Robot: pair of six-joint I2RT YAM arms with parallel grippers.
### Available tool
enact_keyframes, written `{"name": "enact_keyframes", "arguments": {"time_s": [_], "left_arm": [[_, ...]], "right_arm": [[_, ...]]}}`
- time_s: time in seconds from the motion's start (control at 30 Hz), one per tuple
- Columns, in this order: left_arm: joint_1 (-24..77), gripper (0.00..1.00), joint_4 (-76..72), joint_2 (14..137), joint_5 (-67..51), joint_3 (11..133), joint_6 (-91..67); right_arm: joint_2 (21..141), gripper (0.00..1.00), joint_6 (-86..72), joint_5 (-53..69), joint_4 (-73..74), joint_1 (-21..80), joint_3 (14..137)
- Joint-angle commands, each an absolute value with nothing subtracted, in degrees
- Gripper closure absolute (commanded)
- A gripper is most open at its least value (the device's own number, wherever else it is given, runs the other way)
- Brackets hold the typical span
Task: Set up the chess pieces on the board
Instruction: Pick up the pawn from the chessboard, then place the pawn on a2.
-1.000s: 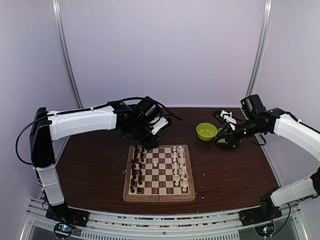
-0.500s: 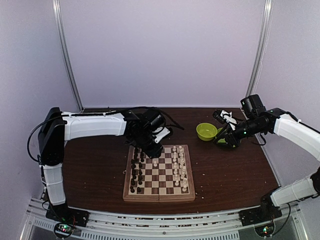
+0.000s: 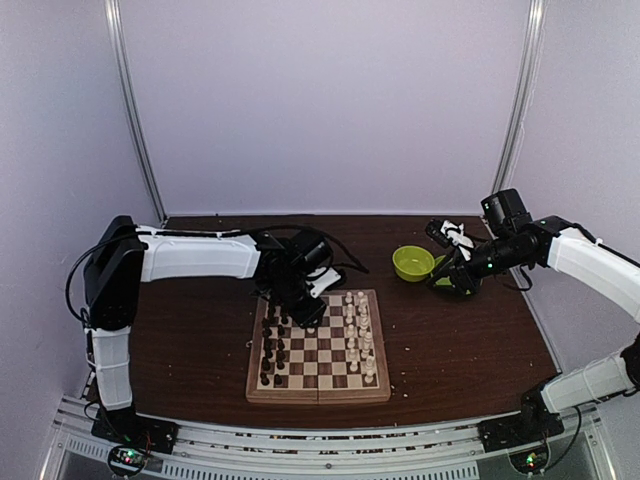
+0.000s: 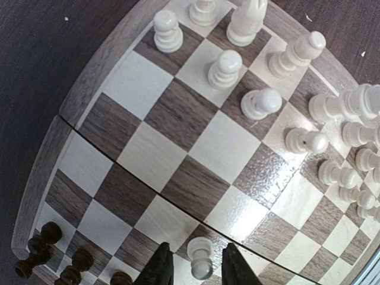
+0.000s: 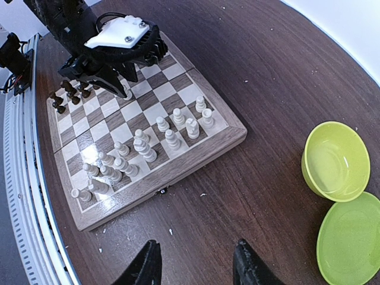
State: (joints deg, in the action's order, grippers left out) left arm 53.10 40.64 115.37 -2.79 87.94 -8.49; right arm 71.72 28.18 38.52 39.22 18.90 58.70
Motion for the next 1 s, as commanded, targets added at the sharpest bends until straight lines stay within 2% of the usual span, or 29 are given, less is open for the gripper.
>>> {"name": "enact_keyframes", "arguments": {"time_s": [0.0,0.17,0.37,0.6,0.8,0.97], "left_arm": [[53.50,0.73,40.54,115.24,-3.91,86.91,-8.13],[53.53,0.84,40.72,115.12,-4.63,86.50,-8.10],[53.82,0.93,40.83,114.75,-5.16,86.31,-8.17],[55.57,0.97,39.84,112.21,-7.05,86.94,-7.89],[58.14,0.97,30.38,107.20,-15.76,83.41,-7.75],[61.19,0.97,29.09,107.40,-18.58,84.29,-5.50]], "right_arm": [[72.24,0.59,28.39,37.62,39.13,18.57,59.76],[72.33,0.59,28.48,37.71,39.18,18.59,59.77],[72.22,0.59,28.39,37.75,39.24,18.59,59.82],[72.24,0.59,28.39,37.75,39.28,18.63,59.82],[72.07,0.59,28.48,37.71,39.29,18.63,59.84],[71.81,0.59,28.48,37.70,39.28,18.61,59.84]]}}
